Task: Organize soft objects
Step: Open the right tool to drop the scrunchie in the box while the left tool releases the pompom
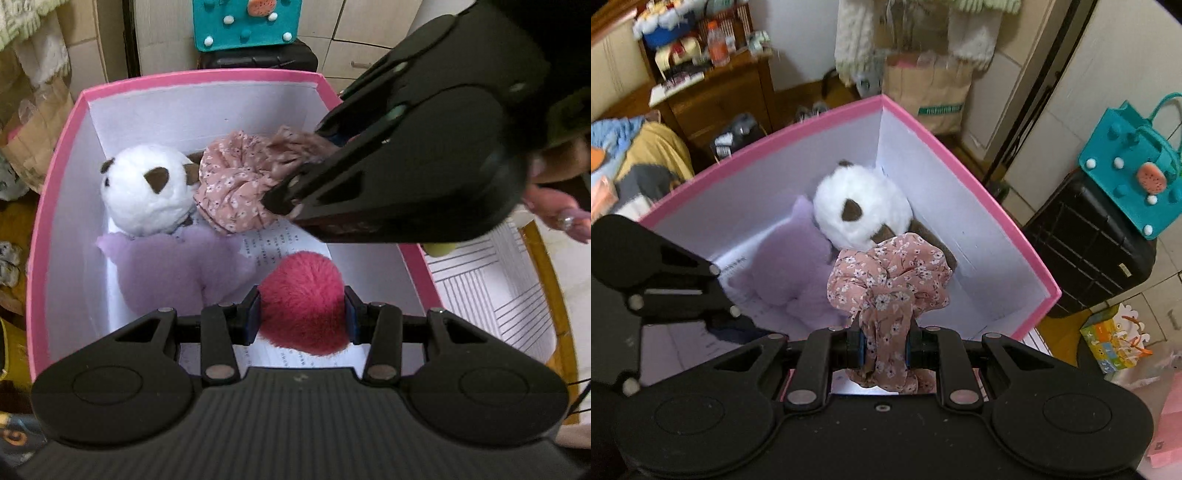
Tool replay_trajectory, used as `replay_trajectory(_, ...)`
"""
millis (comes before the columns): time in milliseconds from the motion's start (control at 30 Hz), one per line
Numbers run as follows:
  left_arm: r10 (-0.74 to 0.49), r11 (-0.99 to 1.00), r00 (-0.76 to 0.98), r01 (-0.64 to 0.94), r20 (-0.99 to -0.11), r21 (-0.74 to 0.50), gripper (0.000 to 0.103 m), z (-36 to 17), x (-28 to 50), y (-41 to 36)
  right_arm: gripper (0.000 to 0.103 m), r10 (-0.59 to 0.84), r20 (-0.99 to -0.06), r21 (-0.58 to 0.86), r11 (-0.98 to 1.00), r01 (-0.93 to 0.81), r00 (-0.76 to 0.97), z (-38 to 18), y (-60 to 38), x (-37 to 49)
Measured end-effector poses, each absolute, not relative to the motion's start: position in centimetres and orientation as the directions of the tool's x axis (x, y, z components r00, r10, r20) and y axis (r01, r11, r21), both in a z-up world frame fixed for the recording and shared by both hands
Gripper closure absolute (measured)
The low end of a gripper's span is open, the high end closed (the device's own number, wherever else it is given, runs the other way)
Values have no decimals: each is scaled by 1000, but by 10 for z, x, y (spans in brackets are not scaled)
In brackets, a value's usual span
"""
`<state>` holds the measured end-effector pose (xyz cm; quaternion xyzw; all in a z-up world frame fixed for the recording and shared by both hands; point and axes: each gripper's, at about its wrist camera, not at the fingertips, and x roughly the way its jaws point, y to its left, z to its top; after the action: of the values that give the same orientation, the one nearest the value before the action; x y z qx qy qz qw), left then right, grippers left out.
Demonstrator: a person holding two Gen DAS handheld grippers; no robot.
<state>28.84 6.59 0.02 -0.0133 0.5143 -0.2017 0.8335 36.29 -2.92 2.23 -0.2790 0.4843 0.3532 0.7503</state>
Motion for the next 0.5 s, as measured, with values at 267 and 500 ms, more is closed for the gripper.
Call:
replay_trajectory(267,-364,920,358,283,-860,-271,59,-15,312,64,72,220,-939,-83,598,-797,263,11,-25,384)
replay_trajectory(500,-344,929,346,258,-873,-264,53,-17,323,64,68,235,-930,-86,611,-787,284,15,-34,385)
